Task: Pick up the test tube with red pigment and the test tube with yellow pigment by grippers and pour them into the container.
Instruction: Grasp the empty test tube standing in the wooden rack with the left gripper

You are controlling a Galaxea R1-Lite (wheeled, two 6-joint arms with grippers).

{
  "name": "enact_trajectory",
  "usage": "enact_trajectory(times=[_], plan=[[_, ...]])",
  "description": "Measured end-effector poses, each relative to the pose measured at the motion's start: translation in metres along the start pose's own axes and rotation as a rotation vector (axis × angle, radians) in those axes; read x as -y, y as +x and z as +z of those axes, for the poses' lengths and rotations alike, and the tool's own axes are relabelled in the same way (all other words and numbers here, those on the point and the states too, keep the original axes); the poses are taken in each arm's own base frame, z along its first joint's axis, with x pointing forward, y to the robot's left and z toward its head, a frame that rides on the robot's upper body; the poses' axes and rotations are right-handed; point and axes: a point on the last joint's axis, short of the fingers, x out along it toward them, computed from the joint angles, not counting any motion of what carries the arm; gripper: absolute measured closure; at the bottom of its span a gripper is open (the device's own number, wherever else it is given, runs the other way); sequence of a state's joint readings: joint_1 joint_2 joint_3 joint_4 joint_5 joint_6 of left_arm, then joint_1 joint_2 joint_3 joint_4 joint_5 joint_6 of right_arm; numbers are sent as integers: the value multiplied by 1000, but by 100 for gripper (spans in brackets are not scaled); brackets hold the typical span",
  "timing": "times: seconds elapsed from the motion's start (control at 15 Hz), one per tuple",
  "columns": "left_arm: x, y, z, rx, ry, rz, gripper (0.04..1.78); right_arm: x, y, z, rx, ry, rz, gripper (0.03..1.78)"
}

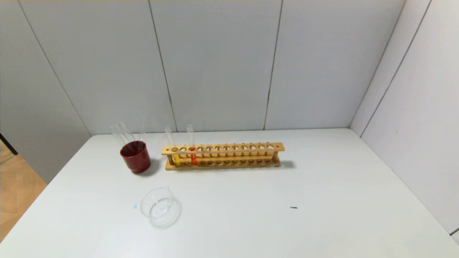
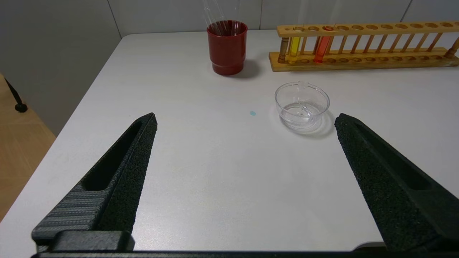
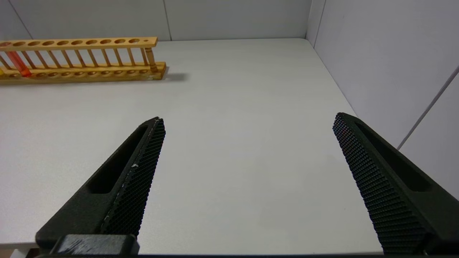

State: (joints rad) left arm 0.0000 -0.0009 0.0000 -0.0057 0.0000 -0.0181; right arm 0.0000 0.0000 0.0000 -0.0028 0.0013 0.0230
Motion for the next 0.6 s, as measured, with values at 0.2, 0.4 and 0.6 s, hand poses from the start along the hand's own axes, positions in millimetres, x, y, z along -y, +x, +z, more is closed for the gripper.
enact_trajectory(times=[0.2,0.4,0.6], plan=[[0,0,0,0,0,0,8,0,0,0,0,0,0,10],[0,0,0,0,0,0,8,0,0,0,0,0,0,10],[0,0,0,0,0,0,8,0,0,0,0,0,0,10]])
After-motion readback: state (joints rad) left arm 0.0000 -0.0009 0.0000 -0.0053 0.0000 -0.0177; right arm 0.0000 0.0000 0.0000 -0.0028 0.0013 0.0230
